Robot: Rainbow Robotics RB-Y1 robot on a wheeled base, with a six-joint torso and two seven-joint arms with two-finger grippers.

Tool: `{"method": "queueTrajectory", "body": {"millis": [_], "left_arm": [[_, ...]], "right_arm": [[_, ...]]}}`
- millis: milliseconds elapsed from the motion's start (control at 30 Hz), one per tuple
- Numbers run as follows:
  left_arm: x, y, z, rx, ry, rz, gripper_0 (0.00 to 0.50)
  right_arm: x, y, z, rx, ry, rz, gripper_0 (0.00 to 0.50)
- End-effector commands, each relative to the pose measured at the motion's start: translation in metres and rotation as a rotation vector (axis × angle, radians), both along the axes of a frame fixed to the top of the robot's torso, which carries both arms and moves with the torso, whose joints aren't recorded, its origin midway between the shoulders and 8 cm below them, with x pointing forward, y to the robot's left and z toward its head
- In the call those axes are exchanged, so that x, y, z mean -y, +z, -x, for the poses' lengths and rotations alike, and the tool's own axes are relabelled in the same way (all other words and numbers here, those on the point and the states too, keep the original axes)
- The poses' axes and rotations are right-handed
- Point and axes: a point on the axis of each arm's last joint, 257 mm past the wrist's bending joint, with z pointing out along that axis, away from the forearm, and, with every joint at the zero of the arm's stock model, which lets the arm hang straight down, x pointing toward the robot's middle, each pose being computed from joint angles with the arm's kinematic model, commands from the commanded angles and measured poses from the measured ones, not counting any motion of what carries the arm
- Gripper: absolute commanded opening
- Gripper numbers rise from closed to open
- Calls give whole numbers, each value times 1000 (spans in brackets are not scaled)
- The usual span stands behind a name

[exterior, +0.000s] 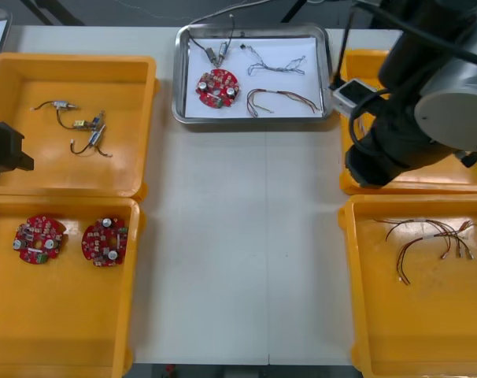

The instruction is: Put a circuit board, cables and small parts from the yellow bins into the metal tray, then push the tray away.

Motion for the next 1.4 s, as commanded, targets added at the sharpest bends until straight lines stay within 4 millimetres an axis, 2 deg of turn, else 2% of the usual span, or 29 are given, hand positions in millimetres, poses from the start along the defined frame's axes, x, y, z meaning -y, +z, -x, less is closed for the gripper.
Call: {"method": "queueTrajectory", "body": {"millis": [33, 467, 667, 800, 1200, 1400], "left_arm": [[-18, 15, 2, 32, -76, -93, 500], [-18, 15, 2, 32, -76, -93, 500], [-18, 15, 2, 32, -76, -93, 500], [-18, 15, 2, 32, -76, -93, 500], [-18, 15, 2, 32, -76, -93, 500], [-18, 15, 2, 32, -76, -93, 500]], "right_arm": [[46, 13, 14, 22, -194, -90, 500], [137, 8, 46, 4, -489, -194, 500], [164, -2, 60, -14, -567, -236, 500], [169, -11, 63, -44, -591, -269, 500], [157, -33, 60, -89, -578, -311, 500], [160, -40, 62, -88, -579, -279, 500]]}}
